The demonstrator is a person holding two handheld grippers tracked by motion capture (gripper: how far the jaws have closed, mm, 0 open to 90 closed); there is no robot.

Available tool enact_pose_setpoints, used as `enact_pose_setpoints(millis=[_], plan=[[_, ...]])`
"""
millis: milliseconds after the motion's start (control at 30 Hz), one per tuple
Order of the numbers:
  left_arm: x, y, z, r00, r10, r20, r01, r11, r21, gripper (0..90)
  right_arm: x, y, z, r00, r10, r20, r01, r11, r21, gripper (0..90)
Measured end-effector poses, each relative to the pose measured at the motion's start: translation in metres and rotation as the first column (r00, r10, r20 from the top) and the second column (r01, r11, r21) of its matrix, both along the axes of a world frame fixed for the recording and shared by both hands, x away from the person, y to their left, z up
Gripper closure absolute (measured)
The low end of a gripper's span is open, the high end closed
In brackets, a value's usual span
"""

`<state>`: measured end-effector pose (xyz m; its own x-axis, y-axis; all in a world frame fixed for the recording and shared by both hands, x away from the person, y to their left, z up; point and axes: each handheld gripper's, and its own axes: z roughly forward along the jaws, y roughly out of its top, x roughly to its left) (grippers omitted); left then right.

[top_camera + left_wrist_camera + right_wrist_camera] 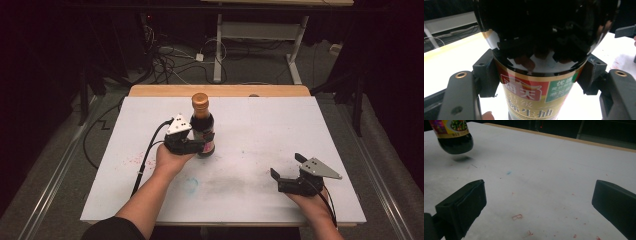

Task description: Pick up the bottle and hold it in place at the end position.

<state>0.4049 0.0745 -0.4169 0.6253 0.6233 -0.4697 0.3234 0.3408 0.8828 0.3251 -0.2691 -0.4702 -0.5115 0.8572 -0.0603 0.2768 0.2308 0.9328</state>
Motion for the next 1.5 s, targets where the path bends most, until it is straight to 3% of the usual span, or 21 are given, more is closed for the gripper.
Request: enact_pose_setpoints(millis=[200,633,1167,1400,1500], plan=[[0.013,-0.011,0.000,0.9999,-0.014,0.002,0.014,0.9997,-0.018,29.0,0.000,-0.001,0.000,1.0000,-0.001,0.001,0.001,1.000,0.003,0.5],[0.030,-0.034,-0.018,0.9984,-0.055,-0.008,0.056,0.9984,0.005,29.0,0.000,-0.004,0.000,1.0000,-0.002,0.003,0.002,1.000,0.004,0.4],[0.032,-0.033,-0.023,0.9935,-0.114,-0.008,0.114,0.9935,0.007,28.8,0.001,-0.001,-0.002,1.0000,0.007,-0.007,-0.007,1.000,0.002,0.4],[0.031,-0.034,-0.024,0.9942,-0.108,-0.001,0.108,0.9941,0.015,28.5,0.003,0.000,-0.002,0.9995,0.015,-0.028,-0.014,1.000,0.011,0.5],[0.030,-0.034,-0.026,0.9946,-0.103,0.005,0.103,0.9946,-0.003,28.4,0.005,0.001,-0.001,0.9989,0.024,-0.040,-0.023,0.999,0.022,0.5]])
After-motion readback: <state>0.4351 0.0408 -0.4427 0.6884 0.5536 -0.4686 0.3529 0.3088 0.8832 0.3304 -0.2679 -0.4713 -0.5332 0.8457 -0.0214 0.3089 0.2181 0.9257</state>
